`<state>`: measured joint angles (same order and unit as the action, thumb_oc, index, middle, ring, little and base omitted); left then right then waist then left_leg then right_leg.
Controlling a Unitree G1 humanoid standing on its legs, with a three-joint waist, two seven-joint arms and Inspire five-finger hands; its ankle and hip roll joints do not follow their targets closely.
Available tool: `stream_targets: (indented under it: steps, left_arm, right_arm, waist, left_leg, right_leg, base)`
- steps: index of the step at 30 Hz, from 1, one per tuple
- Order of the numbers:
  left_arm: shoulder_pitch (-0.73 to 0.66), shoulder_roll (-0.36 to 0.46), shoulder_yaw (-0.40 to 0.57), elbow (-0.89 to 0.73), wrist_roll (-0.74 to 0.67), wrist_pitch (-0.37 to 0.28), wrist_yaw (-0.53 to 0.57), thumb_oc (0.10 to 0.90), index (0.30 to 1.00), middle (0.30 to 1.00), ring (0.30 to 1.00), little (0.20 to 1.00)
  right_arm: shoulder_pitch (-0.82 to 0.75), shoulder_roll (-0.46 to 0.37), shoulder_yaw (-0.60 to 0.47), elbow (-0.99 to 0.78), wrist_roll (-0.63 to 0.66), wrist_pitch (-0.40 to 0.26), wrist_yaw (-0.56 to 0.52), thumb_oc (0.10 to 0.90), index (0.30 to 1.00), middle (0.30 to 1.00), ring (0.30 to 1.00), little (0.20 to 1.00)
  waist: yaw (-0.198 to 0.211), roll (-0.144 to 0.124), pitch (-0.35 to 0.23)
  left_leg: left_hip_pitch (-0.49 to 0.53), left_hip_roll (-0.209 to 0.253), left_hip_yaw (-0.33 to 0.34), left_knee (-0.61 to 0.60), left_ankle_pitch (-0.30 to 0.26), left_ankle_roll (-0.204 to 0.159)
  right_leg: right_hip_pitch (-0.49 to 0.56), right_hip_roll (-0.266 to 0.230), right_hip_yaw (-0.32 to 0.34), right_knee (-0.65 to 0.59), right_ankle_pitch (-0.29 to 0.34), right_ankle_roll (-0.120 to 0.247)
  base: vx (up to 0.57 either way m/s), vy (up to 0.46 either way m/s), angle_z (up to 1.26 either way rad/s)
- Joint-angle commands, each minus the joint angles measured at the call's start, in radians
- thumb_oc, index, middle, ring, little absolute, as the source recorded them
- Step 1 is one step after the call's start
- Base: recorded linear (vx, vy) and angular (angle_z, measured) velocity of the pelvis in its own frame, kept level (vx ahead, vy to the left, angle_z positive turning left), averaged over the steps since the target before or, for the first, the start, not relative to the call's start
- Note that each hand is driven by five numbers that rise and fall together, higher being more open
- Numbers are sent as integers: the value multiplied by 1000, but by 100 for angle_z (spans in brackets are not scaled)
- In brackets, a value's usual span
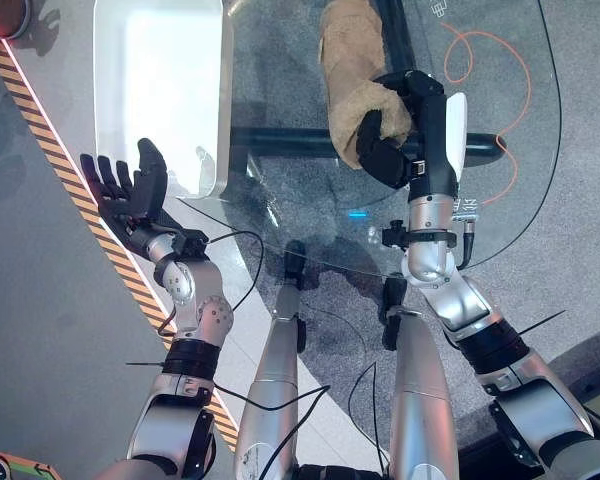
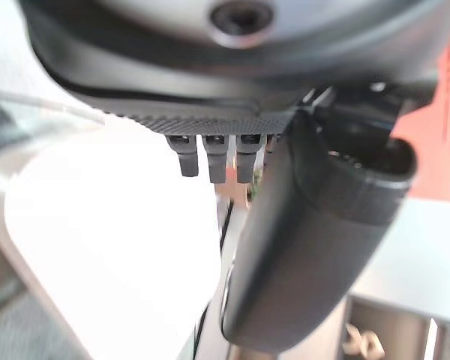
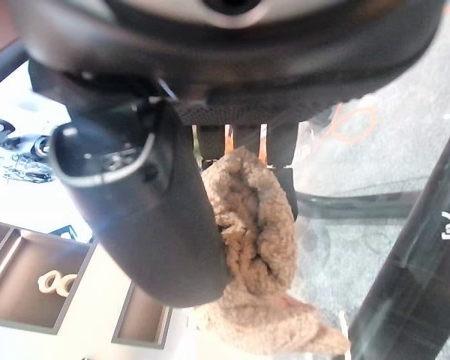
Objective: Wipe the table with a cloth and put it in the basket.
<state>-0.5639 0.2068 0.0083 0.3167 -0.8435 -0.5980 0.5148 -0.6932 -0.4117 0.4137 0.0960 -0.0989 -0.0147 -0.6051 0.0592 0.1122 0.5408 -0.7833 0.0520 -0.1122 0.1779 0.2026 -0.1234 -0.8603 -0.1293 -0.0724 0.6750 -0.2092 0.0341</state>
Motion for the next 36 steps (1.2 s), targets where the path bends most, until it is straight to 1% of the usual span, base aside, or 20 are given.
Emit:
stream_targets:
  steps: [1, 2, 3, 5, 6, 11, 15, 20, 22, 27, 36]
  left_arm:
    - [-55, 91, 3, -101, 22, 32, -118, 800, 900, 900, 900, 900]
    - [-57, 92, 1, -102, 12, 39, -131, 800, 900, 900, 900, 900]
    - [-65, 96, -14, -116, -40, 94, -189, 800, 900, 900, 900, 900]
    - [-72, 99, -24, -127, -81, 122, -234, 800, 900, 900, 900, 900]
    - [-81, 98, -45, -141, -142, 157, -273, 800, 900, 900, 900, 900]
    - [-97, 92, -74, -142, -242, 216, -348, 800, 900, 900, 900, 900]
    - [-119, 93, -102, -138, -311, 287, -371, 800, 900, 900, 900, 900]
    - [-148, 104, -131, -127, -350, 338, -396, 800, 900, 900, 900, 900]
    - [-157, 100, -139, -132, -366, 339, -399, 800, 900, 900, 900, 900]
    - [-184, 87, -163, -136, -460, 327, -471, 800, 900, 900, 900, 900]
    - [-203, 78, -185, -158, -471, 334, -486, 800, 900, 900, 900, 900]
  right_arm:
    - [-99, 52, -40, -264, -71, -176, 35, 100, 300, 300, 300, 200]
    - [-99, 51, -39, -265, -71, -177, 39, 100, 300, 300, 300, 200]
    - [-104, 46, -32, -270, -65, -180, 61, 100, 300, 300, 300, 200]
    - [-109, 39, -30, -275, -58, -181, 77, 100, 300, 300, 300, 200]
    - [-110, 37, -22, -280, -59, -185, 97, 100, 300, 300, 300, 200]
    - [-115, 30, -6, -285, -49, -184, 126, 100, 300, 300, 300, 200]
    - [-122, 19, 10, -279, -34, -193, 137, 100, 300, 300, 300, 200]
    - [-138, 3, 29, -290, -19, -192, 156, 100, 300, 300, 300, 200]
    - [-143, 1, 39, -293, -22, -186, 165, 100, 300, 300, 300, 200]
    - [-165, -5, 83, -285, -28, -166, 205, 100, 300, 300, 300, 200]
    - [-182, -19, 139, -273, -14, -148, 264, 100, 300, 300, 300, 200]
  waist:
    - [-3, -45, -21]
    - [-3, -45, -21]
    - [-5, -45, -21]
    - [-6, -45, -21]
    - [-9, -44, -21]
    - [-19, -41, -21]
    - [-25, -39, -21]
    - [-33, -39, -21]
    - [-35, -39, -21]
    - [-39, -41, -21]
    - [-38, -46, -21]
  left_leg:
    - [31, -122, 105, 99, -154, 119]
    - [31, -122, 106, 99, -154, 119]
    - [32, -123, 107, 100, -154, 119]
    - [32, -122, 108, 101, -154, 119]
    - [32, -124, 108, 100, -153, 119]
    - [35, -123, 113, 100, -154, 119]
    - [39, -124, 117, 98, -153, 120]
    - [39, -123, 121, 101, -154, 119]
    - [37, -123, 122, 103, -155, 119]
    - [34, -123, 124, 103, -154, 117]
    - [31, -124, 122, 102, -154, 116]
  right_leg:
    - [69, 63, -61, -277, 165, 6]
    - [69, 63, -61, -277, 165, 7]
    - [72, 63, -62, -278, 165, 8]
    - [72, 61, -62, -280, 168, 11]
    - [71, 61, -61, -282, 170, 13]
    - [71, 62, -56, -284, 174, 17]
    - [75, 58, -53, -289, 178, 22]
    - [74, 57, -49, -292, 182, 26]
    - [73, 55, -48, -294, 184, 27]
    - [70, 55, -44, -299, 186, 28]
    - [70, 54, -48, -305, 188, 29]
  base:
    - [0, 0, 0]
    - [0, 0, 0]
    - [0, 0, 0]
    - [0, 0, 0]
    - [0, 0, 0]
    - [0, 0, 0]
    - [0, 0, 0]
    - [0, 0, 0]
    - [0, 0, 0]
    - [0, 0, 0]
    - [0, -11, 0]
